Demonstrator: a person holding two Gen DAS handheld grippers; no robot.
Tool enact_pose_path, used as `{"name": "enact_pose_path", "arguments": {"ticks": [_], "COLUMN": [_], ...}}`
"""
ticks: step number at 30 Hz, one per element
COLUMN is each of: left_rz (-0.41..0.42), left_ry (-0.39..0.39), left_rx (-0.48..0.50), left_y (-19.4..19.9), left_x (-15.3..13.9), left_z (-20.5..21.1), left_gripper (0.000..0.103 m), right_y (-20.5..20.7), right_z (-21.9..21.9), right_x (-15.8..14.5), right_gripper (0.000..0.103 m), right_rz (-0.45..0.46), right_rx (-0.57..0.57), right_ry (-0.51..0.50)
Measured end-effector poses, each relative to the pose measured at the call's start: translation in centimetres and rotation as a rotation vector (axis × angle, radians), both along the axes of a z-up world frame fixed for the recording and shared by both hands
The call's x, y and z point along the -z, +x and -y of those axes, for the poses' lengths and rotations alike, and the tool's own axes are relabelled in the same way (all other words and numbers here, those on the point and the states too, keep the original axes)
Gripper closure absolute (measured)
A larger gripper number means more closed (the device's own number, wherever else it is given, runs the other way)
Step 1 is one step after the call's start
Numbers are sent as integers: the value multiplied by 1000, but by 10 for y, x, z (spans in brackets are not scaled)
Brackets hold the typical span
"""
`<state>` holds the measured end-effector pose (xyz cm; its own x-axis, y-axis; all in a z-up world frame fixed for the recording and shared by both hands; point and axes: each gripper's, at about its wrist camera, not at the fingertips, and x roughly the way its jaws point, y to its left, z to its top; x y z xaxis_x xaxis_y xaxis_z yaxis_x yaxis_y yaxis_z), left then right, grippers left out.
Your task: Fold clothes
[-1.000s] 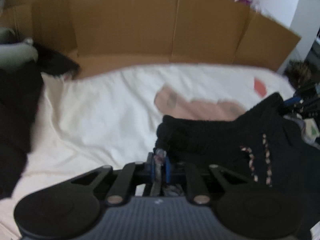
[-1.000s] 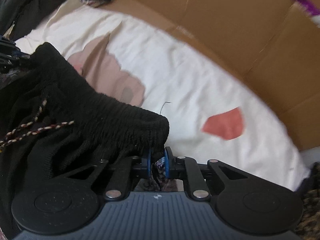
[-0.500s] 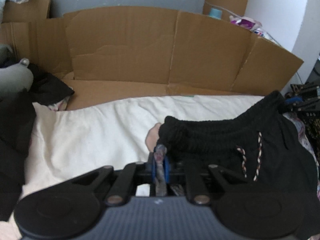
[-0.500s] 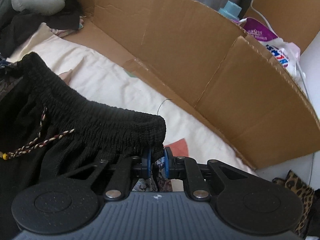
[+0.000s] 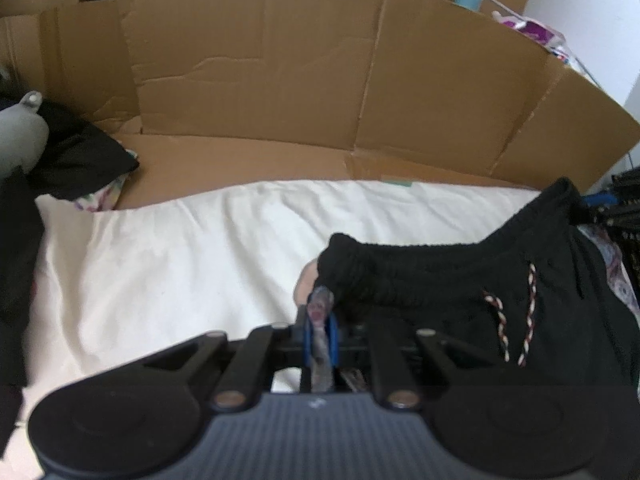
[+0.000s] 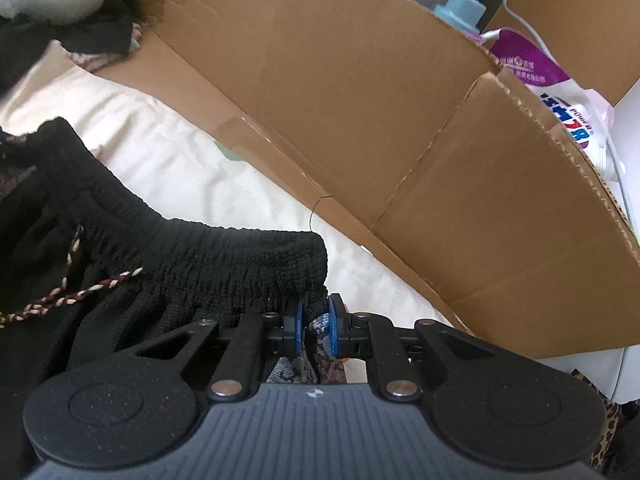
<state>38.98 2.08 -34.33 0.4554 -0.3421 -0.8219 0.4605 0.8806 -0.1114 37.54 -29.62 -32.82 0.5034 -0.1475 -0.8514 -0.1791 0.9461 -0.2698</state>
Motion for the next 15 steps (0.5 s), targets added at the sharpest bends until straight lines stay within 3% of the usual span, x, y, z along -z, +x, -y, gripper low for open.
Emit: {"name": "enact_pose_path", "arguments": {"ticks": [15], "left_rz": [91], "left_ry": [42], "left_rx": [-22], "left_y": [31], "left_x": [-29], "left_z": [4], "left_gripper": [95], "right_y": [32], "right_z": [-9], "right_x": [1], "right_gripper": [92], "right_rz": [32], "right_rx": [12], "right_ry": [-19]}}
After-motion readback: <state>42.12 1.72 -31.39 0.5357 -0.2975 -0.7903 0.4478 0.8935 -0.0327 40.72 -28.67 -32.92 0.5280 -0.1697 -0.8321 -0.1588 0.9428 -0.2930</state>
